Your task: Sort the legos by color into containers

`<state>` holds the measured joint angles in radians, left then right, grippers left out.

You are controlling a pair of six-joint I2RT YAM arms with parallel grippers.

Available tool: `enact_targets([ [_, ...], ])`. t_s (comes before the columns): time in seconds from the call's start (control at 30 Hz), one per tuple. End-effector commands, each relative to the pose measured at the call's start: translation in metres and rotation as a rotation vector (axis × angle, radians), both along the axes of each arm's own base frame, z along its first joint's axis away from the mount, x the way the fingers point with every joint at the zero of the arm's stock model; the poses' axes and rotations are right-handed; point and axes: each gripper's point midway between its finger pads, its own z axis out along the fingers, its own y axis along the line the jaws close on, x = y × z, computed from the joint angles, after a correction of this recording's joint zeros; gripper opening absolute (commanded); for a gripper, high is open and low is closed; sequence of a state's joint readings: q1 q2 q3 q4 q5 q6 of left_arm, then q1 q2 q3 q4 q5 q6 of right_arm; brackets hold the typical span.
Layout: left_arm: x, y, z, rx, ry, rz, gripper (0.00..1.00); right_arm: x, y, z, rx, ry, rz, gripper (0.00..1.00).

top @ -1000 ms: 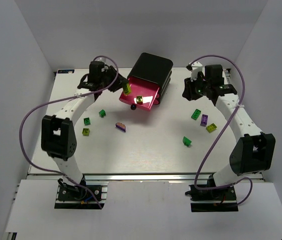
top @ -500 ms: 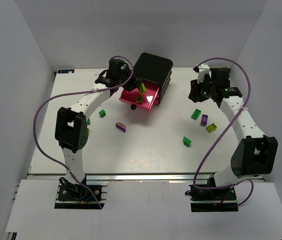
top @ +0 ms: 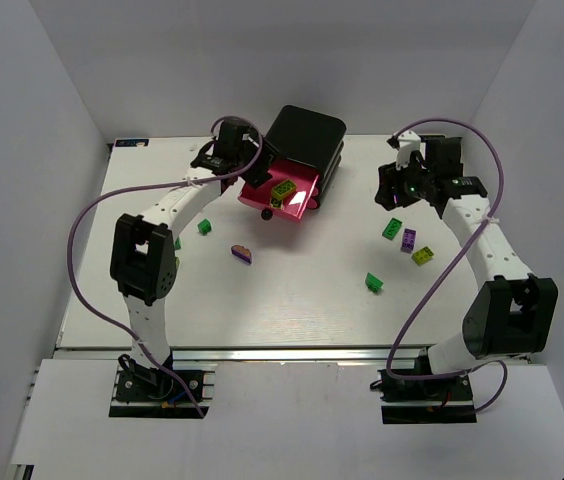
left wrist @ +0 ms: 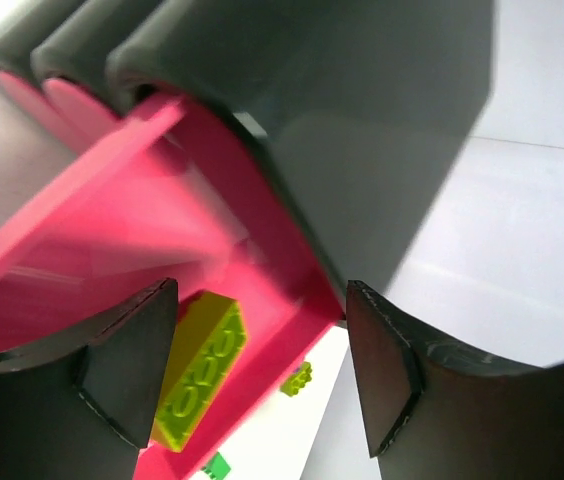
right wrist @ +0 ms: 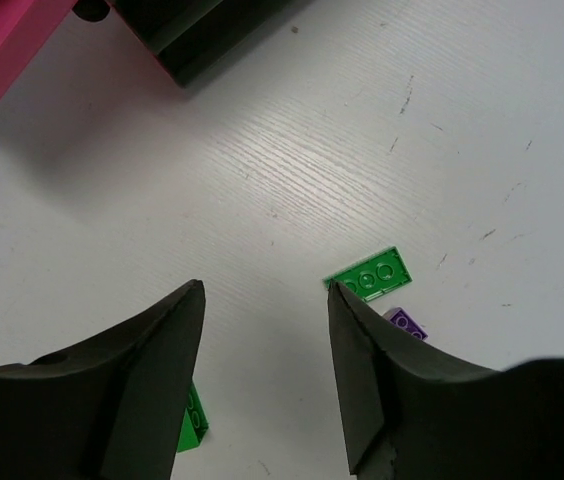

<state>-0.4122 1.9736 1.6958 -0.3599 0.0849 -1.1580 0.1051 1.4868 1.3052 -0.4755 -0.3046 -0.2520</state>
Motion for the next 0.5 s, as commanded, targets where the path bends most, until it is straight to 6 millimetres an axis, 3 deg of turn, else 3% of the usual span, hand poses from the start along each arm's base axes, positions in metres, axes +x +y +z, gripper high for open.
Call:
enact_targets([
  [0.0, 0.007, -0.006, 0.048, -0.038, -0.104, -0.001, 0.78, -0.012, -0.001, 0.012, -0.003, -0.031, 0.063, 0.6],
  [0.1, 0.008, 0.002, 0.069, -0.027, -0.15, 0.008, 0.77, -0.023, -0.011, -0.002, -0.049, 0.023, 0.084, 0.61],
  [0.17, 0.004, 0.014, 0.085, -0.001, -0.182, 0.015, 0.75, -0.034, -0.03, -0.027, -0.113, 0.121, 0.049, 0.6],
  [0.2, -0.001, 0.017, 0.088, 0.012, -0.19, 0.008, 0.72, -0.038, -0.036, -0.034, -0.131, 0.156, 0.033, 0.6],
  [0.23, -0.006, 0.032, 0.102, 0.047, -0.225, 0.026, 0.66, -0.045, -0.042, -0.044, -0.147, 0.199, 0.025, 0.6],
  [0.3, -0.02, 0.048, 0.098, 0.124, -0.24, 0.035, 0.54, -0.055, -0.056, -0.057, -0.171, 0.251, -0.011, 0.61],
  [0.33, -0.025, 0.059, 0.095, 0.149, -0.24, 0.048, 0.41, -0.062, -0.057, -0.066, -0.179, 0.272, -0.011, 0.62],
  [0.37, -0.043, 0.071, 0.094, 0.173, -0.238, 0.061, 0.37, -0.062, -0.077, -0.068, -0.18, 0.277, -0.074, 0.63],
  [0.43, -0.062, 0.089, 0.082, 0.216, -0.202, 0.078, 0.36, -0.067, -0.081, -0.077, -0.183, 0.304, -0.089, 0.66],
  [0.47, -0.075, 0.103, 0.087, 0.227, -0.204, 0.105, 0.4, -0.068, -0.088, -0.084, -0.185, 0.335, -0.112, 0.68],
])
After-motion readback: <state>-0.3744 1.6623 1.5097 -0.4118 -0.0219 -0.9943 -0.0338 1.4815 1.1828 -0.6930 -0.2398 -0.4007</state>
